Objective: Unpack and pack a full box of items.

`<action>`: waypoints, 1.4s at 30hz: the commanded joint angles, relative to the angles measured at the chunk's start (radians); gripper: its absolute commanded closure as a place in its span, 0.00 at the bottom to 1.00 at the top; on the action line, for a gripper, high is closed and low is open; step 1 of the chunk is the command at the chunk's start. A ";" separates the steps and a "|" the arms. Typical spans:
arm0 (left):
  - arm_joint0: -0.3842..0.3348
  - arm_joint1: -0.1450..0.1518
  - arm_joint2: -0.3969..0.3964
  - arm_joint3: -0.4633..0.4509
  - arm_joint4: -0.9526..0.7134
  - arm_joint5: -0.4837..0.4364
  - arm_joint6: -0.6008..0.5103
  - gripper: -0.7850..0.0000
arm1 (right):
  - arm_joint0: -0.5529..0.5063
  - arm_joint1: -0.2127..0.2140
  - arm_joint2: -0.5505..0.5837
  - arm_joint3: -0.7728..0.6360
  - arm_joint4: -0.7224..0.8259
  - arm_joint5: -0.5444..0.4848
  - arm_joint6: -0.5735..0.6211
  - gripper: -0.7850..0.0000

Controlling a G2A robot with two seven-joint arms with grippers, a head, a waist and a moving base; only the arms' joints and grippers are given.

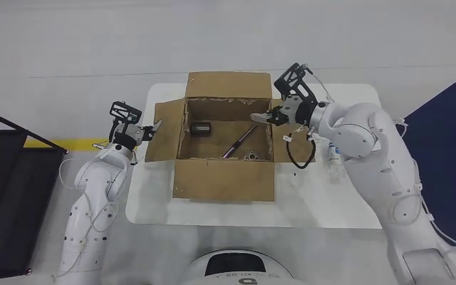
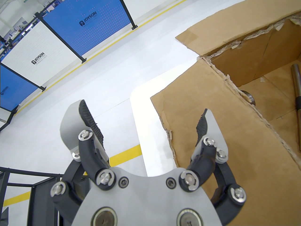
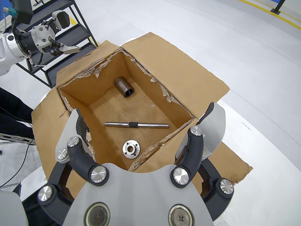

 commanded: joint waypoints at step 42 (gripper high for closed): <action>0.000 0.000 0.000 0.000 0.000 0.000 0.000 0.00 | 0.489 -0.106 -0.450 0.393 0.083 -0.279 0.343 0.00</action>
